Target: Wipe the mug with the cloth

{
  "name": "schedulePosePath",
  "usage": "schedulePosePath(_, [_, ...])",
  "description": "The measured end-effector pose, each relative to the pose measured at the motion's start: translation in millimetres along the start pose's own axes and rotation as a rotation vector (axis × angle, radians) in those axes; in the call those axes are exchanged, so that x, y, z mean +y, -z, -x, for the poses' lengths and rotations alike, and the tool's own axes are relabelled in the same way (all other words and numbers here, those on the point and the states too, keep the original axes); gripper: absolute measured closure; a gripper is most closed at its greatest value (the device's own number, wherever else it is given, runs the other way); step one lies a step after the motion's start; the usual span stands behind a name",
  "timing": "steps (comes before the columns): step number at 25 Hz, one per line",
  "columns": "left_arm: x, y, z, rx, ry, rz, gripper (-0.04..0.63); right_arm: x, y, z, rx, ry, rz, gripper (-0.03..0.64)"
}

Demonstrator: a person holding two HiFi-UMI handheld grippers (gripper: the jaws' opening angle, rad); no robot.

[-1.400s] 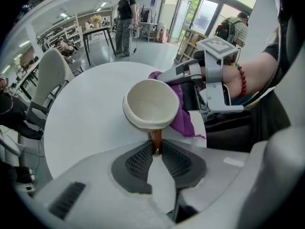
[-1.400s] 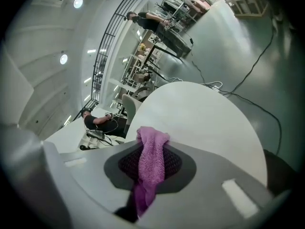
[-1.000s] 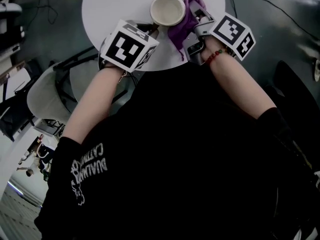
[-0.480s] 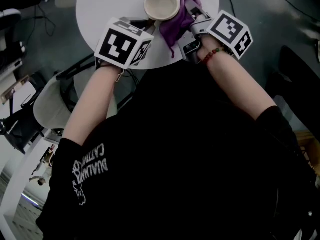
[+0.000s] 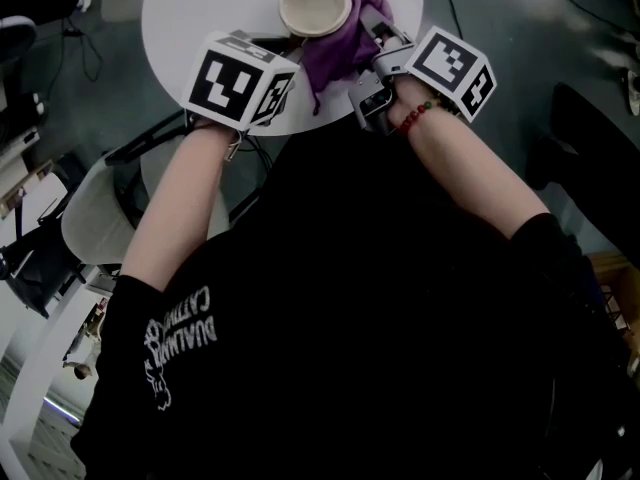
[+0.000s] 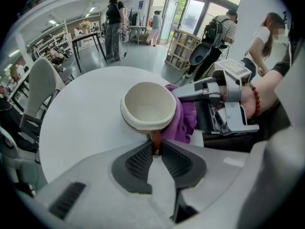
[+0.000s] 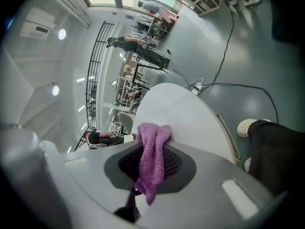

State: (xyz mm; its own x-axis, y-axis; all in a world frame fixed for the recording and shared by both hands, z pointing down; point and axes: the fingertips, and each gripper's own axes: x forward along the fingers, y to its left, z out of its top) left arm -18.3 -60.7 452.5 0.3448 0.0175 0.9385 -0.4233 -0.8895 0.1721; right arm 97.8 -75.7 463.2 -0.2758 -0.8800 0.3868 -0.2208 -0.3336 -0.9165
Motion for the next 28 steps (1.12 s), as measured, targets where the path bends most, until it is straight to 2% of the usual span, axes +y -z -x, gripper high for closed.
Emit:
schedulePosePath(8, [-14, 1, -1, -0.017, 0.002, 0.017, 0.531, -5, 16, 19, 0.038, -0.006, -0.009, 0.583])
schedulePosePath(16, [-35, 24, -3, -0.031, 0.018, 0.024, 0.531, -18, 47, 41, 0.051, -0.014, 0.001, 0.583])
schedulePosePath(24, [-32, 36, -2, -0.05, 0.036, 0.048, 0.529, -15, 81, 36, 0.151, 0.014, 0.075, 0.588])
schedulePosePath(28, [-35, 35, -2, -0.057, 0.066, 0.06, 0.526, -12, 87, 34, 0.181, 0.018, 0.076, 0.592])
